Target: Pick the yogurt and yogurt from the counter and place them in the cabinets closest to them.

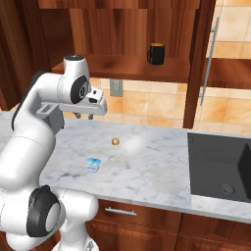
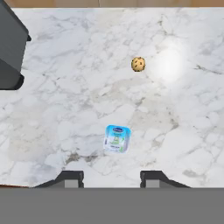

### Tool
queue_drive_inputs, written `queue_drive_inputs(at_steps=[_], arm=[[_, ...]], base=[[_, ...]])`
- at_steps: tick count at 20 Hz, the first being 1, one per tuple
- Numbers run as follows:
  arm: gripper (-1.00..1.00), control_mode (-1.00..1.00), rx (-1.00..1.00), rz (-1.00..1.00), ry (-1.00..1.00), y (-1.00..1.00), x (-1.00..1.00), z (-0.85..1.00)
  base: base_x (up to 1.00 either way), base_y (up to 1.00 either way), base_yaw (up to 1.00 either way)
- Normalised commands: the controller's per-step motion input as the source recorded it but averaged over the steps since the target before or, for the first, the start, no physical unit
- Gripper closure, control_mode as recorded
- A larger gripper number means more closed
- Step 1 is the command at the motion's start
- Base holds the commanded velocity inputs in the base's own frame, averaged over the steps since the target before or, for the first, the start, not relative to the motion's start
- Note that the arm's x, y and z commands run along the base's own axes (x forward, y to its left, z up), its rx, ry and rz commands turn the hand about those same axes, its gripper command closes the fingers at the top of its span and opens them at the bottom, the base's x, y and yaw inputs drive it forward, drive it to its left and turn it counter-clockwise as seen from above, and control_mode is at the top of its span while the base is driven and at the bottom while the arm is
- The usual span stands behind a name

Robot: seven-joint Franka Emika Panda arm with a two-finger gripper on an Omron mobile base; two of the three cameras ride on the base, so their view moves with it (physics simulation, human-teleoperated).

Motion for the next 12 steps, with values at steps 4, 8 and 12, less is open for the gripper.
queue_drive_inputs(at_steps=[4, 8, 12], arm=[[-1.00, -1.00, 0.00, 0.00, 0.01, 0.00, 0.00, -0.04], [-1.00, -1.00, 0.00, 0.00, 0.00, 0.00, 0.00, 0.00], [-1.00, -1.00, -0.02, 0.00, 0.00, 0.00, 0.00, -0.17]], base=[[0.00, 0.00, 0.00], [0.00, 0.00, 0.00], [0.00, 0.00, 0.00]])
